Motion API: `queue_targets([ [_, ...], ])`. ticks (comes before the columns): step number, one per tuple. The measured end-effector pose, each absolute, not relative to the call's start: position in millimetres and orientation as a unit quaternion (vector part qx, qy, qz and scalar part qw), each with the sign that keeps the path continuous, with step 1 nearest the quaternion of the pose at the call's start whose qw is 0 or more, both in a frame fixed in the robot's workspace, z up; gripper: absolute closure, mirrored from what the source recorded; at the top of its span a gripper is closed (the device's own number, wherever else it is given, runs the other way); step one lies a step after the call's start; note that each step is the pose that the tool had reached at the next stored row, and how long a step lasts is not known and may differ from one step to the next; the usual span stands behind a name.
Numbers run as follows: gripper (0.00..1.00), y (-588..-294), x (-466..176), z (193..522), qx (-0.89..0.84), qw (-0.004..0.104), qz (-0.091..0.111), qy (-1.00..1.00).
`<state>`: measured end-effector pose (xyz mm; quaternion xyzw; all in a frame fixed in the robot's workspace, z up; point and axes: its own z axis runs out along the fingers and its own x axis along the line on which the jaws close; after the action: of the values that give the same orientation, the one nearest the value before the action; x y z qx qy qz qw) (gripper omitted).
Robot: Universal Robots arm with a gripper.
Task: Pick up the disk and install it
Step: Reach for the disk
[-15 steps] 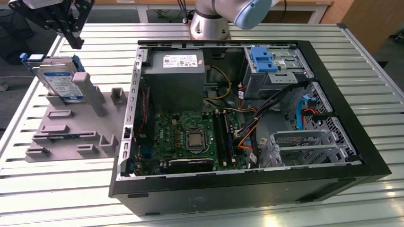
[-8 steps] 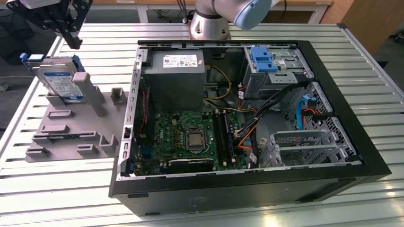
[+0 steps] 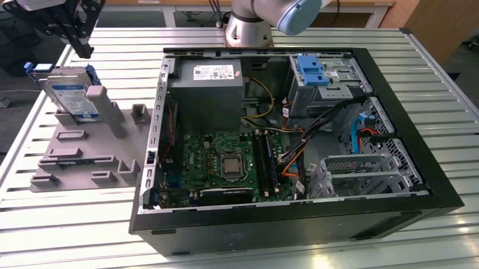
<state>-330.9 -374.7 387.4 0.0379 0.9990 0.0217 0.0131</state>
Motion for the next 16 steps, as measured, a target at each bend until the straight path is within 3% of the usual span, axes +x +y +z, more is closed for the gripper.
queue_targets([
  [16, 0.89, -375, -346, 386, 0.038, 0.013, 0.022, 0.999],
])
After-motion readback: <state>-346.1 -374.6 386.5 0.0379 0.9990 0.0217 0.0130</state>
